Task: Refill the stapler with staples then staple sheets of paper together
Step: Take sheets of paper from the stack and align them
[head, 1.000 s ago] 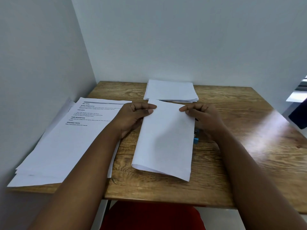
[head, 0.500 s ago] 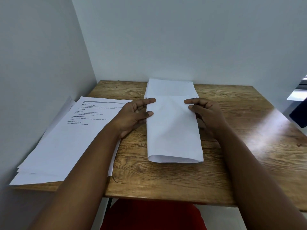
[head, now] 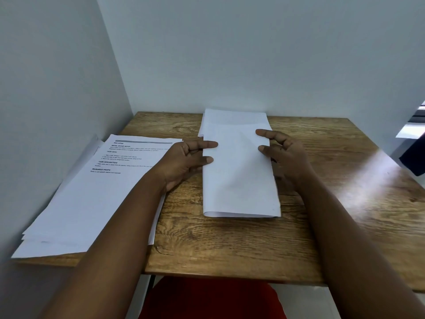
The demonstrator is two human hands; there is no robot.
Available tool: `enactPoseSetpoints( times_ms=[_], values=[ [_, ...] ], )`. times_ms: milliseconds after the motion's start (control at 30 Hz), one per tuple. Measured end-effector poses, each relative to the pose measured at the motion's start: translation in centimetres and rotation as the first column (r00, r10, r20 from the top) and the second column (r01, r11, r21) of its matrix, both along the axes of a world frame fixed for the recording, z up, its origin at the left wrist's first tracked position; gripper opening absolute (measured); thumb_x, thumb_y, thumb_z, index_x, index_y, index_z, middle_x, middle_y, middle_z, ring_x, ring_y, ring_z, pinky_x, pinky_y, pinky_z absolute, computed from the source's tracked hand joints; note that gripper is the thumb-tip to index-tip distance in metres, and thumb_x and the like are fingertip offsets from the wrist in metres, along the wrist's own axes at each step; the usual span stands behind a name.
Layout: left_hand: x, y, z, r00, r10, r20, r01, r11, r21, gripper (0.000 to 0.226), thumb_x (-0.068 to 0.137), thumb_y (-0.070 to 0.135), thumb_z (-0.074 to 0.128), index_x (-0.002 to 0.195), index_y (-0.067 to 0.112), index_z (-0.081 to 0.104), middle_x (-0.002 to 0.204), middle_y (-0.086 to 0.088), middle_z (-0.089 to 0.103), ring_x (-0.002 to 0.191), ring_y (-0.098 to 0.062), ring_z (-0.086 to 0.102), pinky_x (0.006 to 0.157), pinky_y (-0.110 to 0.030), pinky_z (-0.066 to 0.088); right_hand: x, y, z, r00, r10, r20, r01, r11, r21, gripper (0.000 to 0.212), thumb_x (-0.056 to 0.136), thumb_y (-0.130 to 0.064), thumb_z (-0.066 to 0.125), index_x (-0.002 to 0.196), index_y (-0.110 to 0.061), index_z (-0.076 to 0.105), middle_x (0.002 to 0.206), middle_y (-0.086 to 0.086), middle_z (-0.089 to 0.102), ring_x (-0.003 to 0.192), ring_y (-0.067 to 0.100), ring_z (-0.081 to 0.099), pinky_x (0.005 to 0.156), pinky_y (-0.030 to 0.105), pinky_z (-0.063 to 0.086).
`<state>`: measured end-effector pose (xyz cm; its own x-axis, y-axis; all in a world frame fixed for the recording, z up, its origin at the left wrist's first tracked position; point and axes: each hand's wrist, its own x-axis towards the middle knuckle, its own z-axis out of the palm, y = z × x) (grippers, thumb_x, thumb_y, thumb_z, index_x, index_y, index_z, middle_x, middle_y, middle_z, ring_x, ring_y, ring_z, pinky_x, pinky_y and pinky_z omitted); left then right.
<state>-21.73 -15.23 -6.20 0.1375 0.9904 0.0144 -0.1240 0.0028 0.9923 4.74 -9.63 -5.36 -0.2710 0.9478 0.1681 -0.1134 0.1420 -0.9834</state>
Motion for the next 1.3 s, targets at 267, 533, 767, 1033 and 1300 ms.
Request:
enactPoseSetpoints(
  times_ms=[267,533,767,1033,1300],
  values=[
    [-0.2,-0.1,0.0,0.994,-0.106,-0.007,0.106,0.994,0.009,0.049,0.087,-0.008,0.068,0.129,0.016,0.067,0.119,-0.002,0.074,0.11,-0.014,0.07,0.078,-0.021,0.057,0.1,-0.1,0.2,0.999,-0.046,-0.028,0.046,0.999,-0.007,0.038,0.091,0.006,0.057,0.123,-0.012,0.065,0.111,0.038,0.062,0.087,0.024,0.066,0.068,0.031,0.061],
    [0.1,0.0,0.0,0.997,0.008,-0.078,-0.005,0.999,0.038,0.036,0.087,-0.004,0.072,0.12,0.009,0.071,0.073,0.009,0.067,0.07,0.0,0.063,0.066,-0.012,0.053,0.2,0.4,-0.2,0.998,-0.048,-0.045,0.048,0.999,-0.002,0.047,0.091,0.006,0.059,0.134,-0.012,0.058,0.1,0.009,0.074,0.086,0.013,0.071,0.067,0.028,0.058],
    [0.1,-0.1,0.1,0.981,-0.193,0.007,0.193,0.98,-0.04,0.065,0.08,-0.014,0.07,0.138,0.014,0.058,0.129,-0.012,0.069,0.12,-0.024,0.066,0.089,-0.029,0.058,0.5,0.9,-0.5,0.994,-0.101,-0.047,0.103,0.994,0.025,0.048,0.089,0.006,0.059,0.132,-0.017,0.061,0.128,0.004,0.066,0.109,0.023,0.068,0.08,0.035,0.059],
    [-0.3,0.4,-0.4,0.975,-0.046,-0.219,0.063,0.995,0.071,0.024,0.087,0.006,0.075,0.107,0.018,0.079,0.078,0.011,0.073,0.068,-0.003,0.063,0.063,-0.013,0.053,0.9,1.1,-0.5,0.989,-0.113,-0.098,0.114,0.993,0.001,0.052,0.09,0.005,0.059,0.137,-0.016,0.056,0.124,0.005,0.068,0.1,0.015,0.071,0.073,0.027,0.057],
    [0.1,-0.2,-0.1,0.973,-0.187,-0.133,0.186,0.982,-0.016,0.045,0.084,-0.008,0.071,0.125,0.011,0.069,0.09,-0.004,0.079,0.084,-0.006,0.072,0.078,-0.018,0.057,1.4,1.6,-0.7,0.984,-0.063,-0.168,0.063,0.998,-0.004,0.054,0.09,0.003,0.06,0.137,-0.024,0.056,0.127,0.004,0.068,0.113,0.027,0.066,0.09,0.044,0.056]
  ],
)
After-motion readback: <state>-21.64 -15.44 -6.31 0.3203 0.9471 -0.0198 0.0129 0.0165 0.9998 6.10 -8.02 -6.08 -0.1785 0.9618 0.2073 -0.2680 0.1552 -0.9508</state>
